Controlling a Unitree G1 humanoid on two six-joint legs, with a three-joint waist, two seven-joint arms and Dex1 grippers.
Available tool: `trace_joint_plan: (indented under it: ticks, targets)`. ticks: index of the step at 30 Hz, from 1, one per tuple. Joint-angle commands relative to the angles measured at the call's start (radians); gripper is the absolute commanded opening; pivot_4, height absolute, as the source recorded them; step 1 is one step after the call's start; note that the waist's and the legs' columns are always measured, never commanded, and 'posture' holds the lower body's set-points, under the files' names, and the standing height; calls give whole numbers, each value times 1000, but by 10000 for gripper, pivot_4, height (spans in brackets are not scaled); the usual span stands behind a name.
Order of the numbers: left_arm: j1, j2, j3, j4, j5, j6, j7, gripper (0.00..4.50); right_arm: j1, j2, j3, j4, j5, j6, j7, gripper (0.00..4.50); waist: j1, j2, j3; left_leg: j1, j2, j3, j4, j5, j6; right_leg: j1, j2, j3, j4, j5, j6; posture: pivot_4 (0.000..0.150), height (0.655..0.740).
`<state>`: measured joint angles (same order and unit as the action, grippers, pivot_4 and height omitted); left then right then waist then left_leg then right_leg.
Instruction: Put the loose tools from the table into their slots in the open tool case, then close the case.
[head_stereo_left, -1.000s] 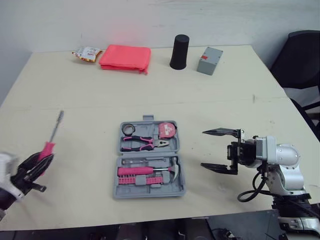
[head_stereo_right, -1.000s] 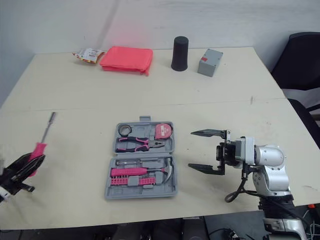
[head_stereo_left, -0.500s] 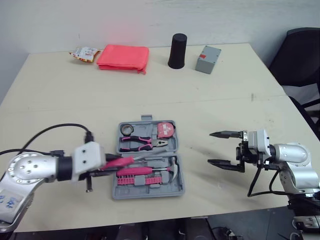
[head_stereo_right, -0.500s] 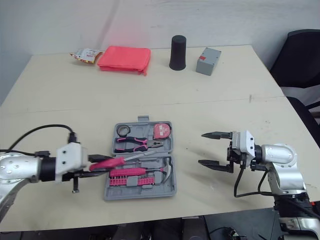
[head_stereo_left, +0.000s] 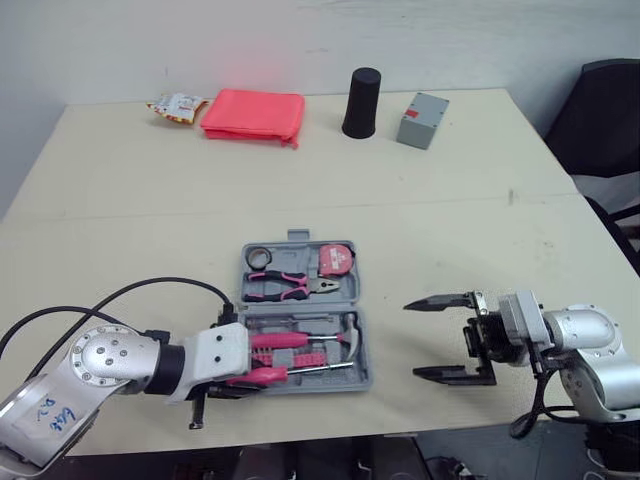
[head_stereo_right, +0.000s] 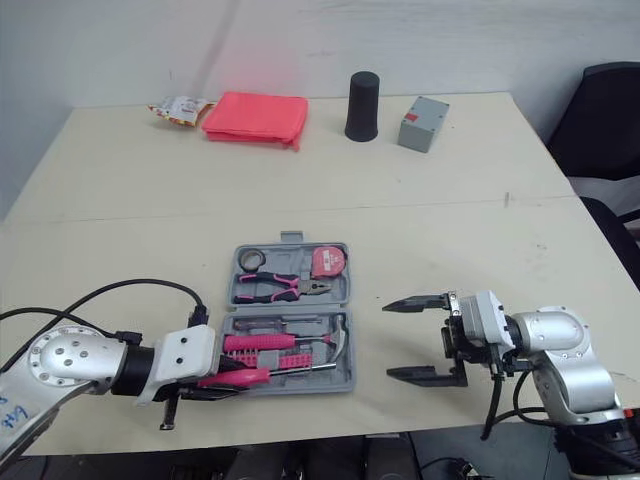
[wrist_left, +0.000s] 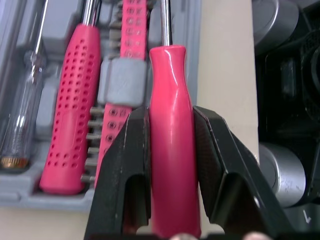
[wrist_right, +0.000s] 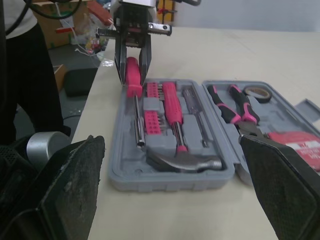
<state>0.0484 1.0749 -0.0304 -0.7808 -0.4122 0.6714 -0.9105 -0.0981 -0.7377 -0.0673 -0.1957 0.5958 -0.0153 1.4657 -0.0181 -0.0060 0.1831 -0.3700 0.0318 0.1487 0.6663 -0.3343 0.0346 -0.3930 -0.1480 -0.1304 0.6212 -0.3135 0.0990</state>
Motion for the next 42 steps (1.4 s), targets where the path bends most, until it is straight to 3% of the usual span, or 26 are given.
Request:
trace_joint_plan:
  ticks: [1, 11, 13, 18, 26, 30, 31, 32, 33, 34, 42]
  targets:
    - [-18, -4, -65, 4, 60, -15, 15, 5523, 9, -18, -23, -31, 22, 11, 4, 45000, 6, 0, 0, 0, 0, 0, 0, 0, 0, 0, 0, 0, 0, 0, 0, 1500, 7400]
    - [-90, -35, -138, 32, 103, -9, 20, 5523, 18, -13, -27, -51, 17, 19, -18, 45000, 21, 0, 0, 0, 0, 0, 1, 0, 1, 0, 0, 0, 1, 0, 0, 1500, 7400]
    - [-96, -28, -146, 31, 99, -20, -4, 15732, 27, -10, -27, -56, 14, 18, -26, 45000, 24, 0, 0, 0, -1, 0, 1, 1, 1, 0, 0, 0, 1, 0, 0, 1500, 7400]
    - [-114, -85, -101, 48, 108, -139, 1, 35452, 40, -8, -27, -68, 15, 19, -42, 45000, 27, 0, 0, 0, -1, -1, 2, 1, 2, 1, 0, 0, 1, 0, 0, 1500, 7400]
    - [-46, -212, 64, 90, -18, -305, -35, 35452, 43, -6, -22, -66, 12, 17, -54, 45000, 24, 0, 0, 0, 0, -1, 2, 1, 2, 1, 0, -1, 1, 0, 1, 1500, 7400]
    - [-6, -301, 62, 148, -25, -383, -36, 18603, 44, -1, -16, -58, 2, 11, -60, 45000, 23, 0, 0, 0, -1, -1, 3, 1, 2, 2, 0, -1, 1, 0, 1, 1500, 7400]
    - [4, -301, 43, 156, -8, -394, -43, 14468, 47, 0, -17, -57, -1, 9, -62, 45000, 23, 0, 0, 0, -1, -1, 4, 1, 2, 2, 0, -1, 1, 0, 1, 1500, 7400]
    - [7, -299, 17, 164, 24, -399, -41, 7502, 47, -2, -19, -56, -2, 8, -62, 45000, 23, 0, 0, 0, 0, -1, 4, 1, 2, 2, 0, -1, 1, 0, 1, 1500, 7400]
    - [9, -297, -2, 171, 47, -403, -39, 5699, 48, -3, -20, -55, -3, 8, -62, 45000, 23, 0, 0, 0, 0, -1, 4, 1, 2, 2, 0, -1, 1, 0, 1, 1500, 7400]
    - [10, -296, -13, 176, 62, -408, -38, 578, 48, -3, -21, -55, -3, 8, -62, 45000, 23, 0, 0, 0, -1, -1, 4, 1, 2, 2, 0, -1, 1, 0, 1, 1500, 7400]
    - [74, -382, -76, 279, 87, -489, -31, 221, 53, -34, -38, -52, 4, 30, -49, 45000, 24, 0, 0, 0, -1, -1, 4, 1, 3, 2, -1, -1, 1, 1, 1, 1500, 7400]
